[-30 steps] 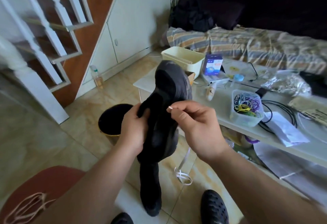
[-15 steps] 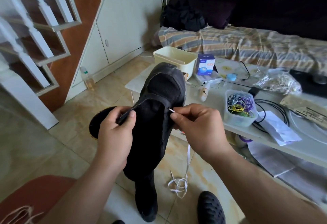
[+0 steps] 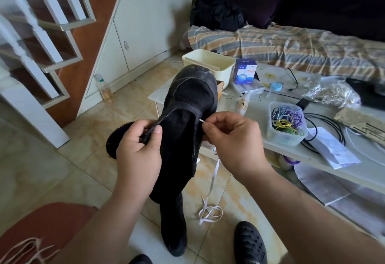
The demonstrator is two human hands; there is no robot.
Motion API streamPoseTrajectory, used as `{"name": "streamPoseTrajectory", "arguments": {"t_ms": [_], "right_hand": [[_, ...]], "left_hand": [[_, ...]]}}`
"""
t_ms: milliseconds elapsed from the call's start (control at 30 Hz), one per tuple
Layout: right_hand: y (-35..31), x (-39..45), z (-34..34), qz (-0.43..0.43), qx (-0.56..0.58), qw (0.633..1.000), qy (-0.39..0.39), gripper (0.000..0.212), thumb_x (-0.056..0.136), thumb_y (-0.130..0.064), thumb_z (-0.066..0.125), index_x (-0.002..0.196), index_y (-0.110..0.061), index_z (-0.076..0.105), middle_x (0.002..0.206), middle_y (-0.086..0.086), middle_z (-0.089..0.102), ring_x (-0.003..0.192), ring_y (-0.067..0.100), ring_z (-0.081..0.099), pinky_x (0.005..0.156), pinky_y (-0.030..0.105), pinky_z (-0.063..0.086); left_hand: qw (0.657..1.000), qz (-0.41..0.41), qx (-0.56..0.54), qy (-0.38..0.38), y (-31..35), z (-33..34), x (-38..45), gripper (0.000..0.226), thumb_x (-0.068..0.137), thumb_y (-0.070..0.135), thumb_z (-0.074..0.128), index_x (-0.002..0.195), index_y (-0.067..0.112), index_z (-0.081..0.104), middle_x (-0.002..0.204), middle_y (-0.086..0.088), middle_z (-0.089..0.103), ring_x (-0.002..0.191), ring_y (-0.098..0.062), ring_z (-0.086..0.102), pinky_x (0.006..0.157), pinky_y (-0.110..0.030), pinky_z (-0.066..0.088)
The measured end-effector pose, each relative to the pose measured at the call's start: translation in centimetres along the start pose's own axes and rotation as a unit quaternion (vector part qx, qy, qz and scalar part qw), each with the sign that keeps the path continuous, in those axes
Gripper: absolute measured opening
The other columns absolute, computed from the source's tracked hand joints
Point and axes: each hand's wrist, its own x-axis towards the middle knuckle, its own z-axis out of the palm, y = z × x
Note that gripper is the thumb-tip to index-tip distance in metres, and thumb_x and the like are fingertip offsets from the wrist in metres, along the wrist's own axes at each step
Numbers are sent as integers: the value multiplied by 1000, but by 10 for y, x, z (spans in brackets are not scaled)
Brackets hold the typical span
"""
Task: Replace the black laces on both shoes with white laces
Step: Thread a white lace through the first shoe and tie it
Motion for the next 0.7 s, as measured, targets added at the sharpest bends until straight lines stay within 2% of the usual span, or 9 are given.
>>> {"name": "streamPoseTrajectory", "arguments": {"t_ms": [67, 133, 200, 267, 333, 433, 500, 600, 700], "right_hand": [[0, 0, -1, 9, -13, 1000, 9, 18, 92, -15, 75, 77, -25, 75, 70, -3, 75, 70, 23, 74, 71, 51, 63], [1, 3, -3, 26, -28, 999, 13, 19, 91, -14, 72, 77, -26, 76, 68, -4, 75, 68, 23, 73, 68, 51, 63], [4, 5, -6, -5, -89, 996, 12, 18, 91, -16, 72, 78, -27, 77, 66, -9, 72, 63, 16, 69, 69, 37, 62], [5, 5, -7, -84, -176, 981, 20, 15, 90, -16, 74, 83, -27, 79, 66, -16, 68, 68, 7, 66, 66, 15, 51], [7, 7, -6, -106, -183, 977, 33, 12, 89, -15, 76, 86, -25, 80, 73, -19, 67, 73, 1, 64, 66, 9, 43], [13, 12, -1, -36, -99, 992, 63, 16, 88, -19, 81, 79, -32, 78, 83, -13, 71, 76, 3, 65, 77, 24, 54], [14, 14, 4, 29, -19, 996, 82, 17, 86, -23, 84, 76, -33, 75, 76, -12, 72, 70, 5, 66, 77, 37, 61], [16, 17, 8, 41, 10, 990, 132, 17, 80, -32, 89, 78, -29, 73, 74, -11, 73, 69, 7, 67, 77, 37, 61], [18, 20, 3, 45, -29, 988, 142, 20, 80, -39, 88, 74, -28, 72, 69, -15, 71, 64, 1, 63, 69, 30, 57]], "left_hand": [[999, 36, 31, -8, 2, 0, -4, 15, 103, 21, 63, 96, 32, 71, 90, 10, 73, 90, -8, 68, 78, -22, 50], [996, 71, 44, -10, 2, 1, -7, 14, 102, 17, 64, 100, 28, 72, 93, 6, 72, 93, -13, 68, 81, -26, 51], [993, 100, 60, -6, 0, 3, -10, 13, 100, 11, 65, 101, 22, 73, 94, 3, 71, 94, -17, 67, 82, -29, 52], [991, 112, 74, -4, -1, 6, -12, 12, 99, 9, 66, 102, 18, 73, 94, 2, 69, 94, -17, 66, 82, -30, 52], [992, 104, 73, 0, 0, 8, -14, 12, 99, 9, 66, 100, 19, 72, 92, 3, 69, 92, -16, 65, 81, -28, 51], [994, 88, 63, 3, 5, 14, -18, 8, 101, 16, 65, 98, 22, 70, 92, 4, 68, 91, -13, 63, 80, -23, 49], [997, 58, 43, 0, 7, 21, -22, 10, 100, 29, 60, 99, 23, 68, 95, 4, 68, 92, -12, 63, 83, -27, 50], [1000, 11, 4, -14, 7, 32, -31, 18, 97, 40, 51, 95, 27, 63, 95, 0, 67, 92, -20, 64, 83, -36, 52], [1000, -2, -13, -24, 10, 40, -41, 15, 98, 38, 50, 90, 31, 61, 93, 0, 66, 88, -18, 62, 79, -28, 49]]}}
